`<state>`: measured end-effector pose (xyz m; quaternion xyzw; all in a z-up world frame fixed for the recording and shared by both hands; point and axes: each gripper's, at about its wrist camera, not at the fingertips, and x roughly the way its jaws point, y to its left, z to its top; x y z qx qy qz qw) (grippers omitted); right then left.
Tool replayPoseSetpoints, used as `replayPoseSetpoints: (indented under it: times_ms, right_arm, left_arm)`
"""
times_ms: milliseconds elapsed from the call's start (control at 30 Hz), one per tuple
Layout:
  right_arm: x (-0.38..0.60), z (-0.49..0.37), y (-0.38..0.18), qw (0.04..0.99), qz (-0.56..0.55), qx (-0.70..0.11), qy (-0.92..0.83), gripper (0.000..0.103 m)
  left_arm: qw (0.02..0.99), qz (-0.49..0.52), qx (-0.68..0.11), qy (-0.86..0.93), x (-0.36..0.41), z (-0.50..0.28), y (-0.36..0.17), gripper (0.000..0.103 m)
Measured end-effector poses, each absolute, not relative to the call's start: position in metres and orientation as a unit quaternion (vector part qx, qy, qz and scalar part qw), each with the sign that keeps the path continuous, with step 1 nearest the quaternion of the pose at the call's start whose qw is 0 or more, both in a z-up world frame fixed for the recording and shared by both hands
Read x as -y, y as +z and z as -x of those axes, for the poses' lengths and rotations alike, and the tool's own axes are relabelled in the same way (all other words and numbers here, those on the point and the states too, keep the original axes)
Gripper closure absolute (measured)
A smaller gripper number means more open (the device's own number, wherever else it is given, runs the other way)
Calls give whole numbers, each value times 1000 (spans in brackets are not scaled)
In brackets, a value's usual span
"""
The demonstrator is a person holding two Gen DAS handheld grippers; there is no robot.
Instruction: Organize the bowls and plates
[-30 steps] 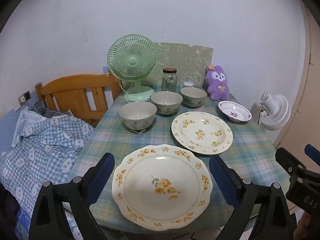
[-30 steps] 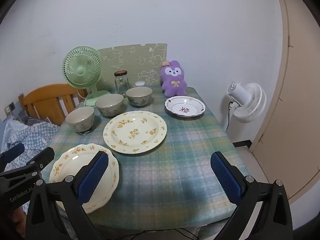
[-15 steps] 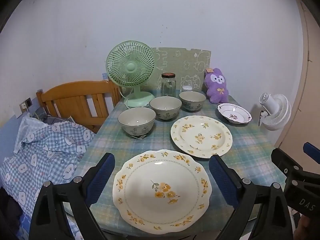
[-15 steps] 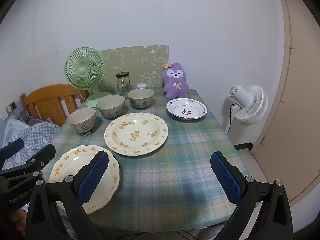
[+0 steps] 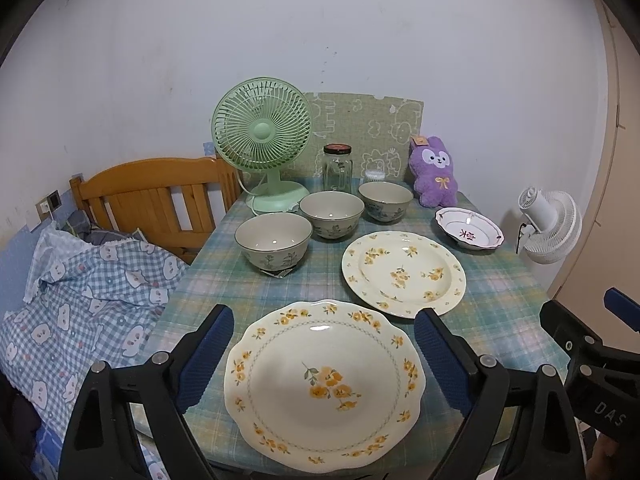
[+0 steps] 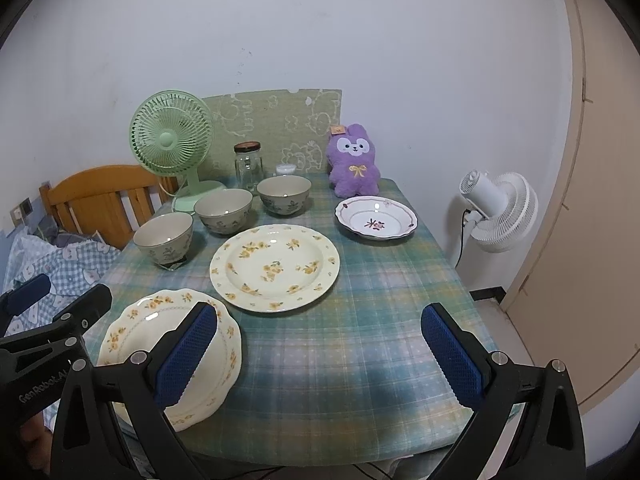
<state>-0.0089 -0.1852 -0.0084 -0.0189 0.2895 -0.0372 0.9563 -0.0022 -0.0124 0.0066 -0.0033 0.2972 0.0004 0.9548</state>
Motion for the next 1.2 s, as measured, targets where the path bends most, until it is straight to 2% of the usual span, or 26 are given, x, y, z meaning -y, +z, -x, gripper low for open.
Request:
replayPoseSetpoints:
  times_ms: [1000,1200]
  right_arm:
    - [191,9,-5,955,14,-293,-51,0]
    - [191,10,-5,955,14,-293,-52,0]
  left_arm:
    - [957,12,-290,-14,11,3,10,10]
    - [957,12,-290,-14,12,4,10,13]
